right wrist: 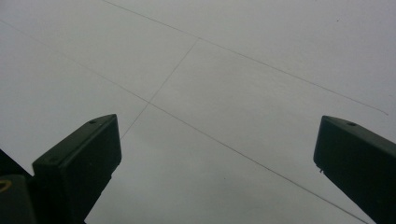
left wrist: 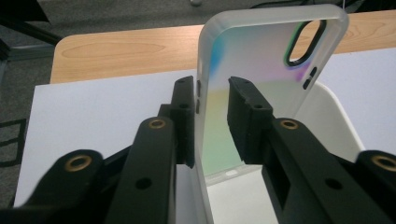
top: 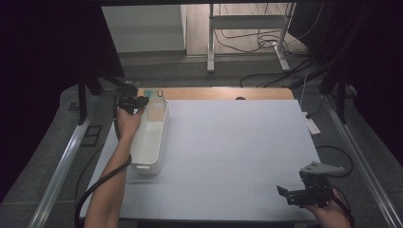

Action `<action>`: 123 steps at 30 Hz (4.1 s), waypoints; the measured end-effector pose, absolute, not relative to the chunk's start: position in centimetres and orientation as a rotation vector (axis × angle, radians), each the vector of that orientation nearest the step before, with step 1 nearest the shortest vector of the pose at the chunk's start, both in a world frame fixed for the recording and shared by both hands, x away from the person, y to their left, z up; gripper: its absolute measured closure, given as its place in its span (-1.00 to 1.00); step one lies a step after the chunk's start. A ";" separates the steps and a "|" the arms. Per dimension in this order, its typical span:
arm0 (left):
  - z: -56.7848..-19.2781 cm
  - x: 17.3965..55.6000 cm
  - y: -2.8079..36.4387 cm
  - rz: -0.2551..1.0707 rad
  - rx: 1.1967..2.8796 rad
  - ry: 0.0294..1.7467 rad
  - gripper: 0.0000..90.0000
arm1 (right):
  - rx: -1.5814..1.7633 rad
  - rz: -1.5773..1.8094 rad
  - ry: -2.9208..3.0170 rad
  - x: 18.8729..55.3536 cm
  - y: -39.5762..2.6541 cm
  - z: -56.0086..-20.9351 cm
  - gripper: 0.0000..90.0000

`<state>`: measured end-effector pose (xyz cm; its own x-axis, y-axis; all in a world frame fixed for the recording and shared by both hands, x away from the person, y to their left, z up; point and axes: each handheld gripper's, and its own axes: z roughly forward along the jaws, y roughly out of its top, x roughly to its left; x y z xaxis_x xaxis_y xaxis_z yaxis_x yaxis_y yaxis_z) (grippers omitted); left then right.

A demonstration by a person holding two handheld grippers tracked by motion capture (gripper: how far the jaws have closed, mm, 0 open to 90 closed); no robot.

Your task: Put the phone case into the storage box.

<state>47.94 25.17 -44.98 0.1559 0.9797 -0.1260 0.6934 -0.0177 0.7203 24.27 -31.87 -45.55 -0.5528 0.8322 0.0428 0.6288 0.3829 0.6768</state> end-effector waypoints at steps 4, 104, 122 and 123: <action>-44.8 47.8 25.1 0.541 1.781 1.589 0.45 | 1.279 0.942 2.344 24.3 -31.8 -45.6 -0.98; -43.9 37.3 22.7 0.292 1.915 1.145 -0.92 | 1.291 0.948 2.319 24.0 -31.9 -45.3 -1.00; -43.8 33.2 21.7 0.278 1.949 1.059 -0.92 | 1.277 0.946 2.335 24.0 -31.8 -45.3 -1.00; -43.8 32.9 21.7 0.276 1.950 1.057 -0.92 | 1.275 0.945 2.335 24.0 -31.8 -45.3 -1.00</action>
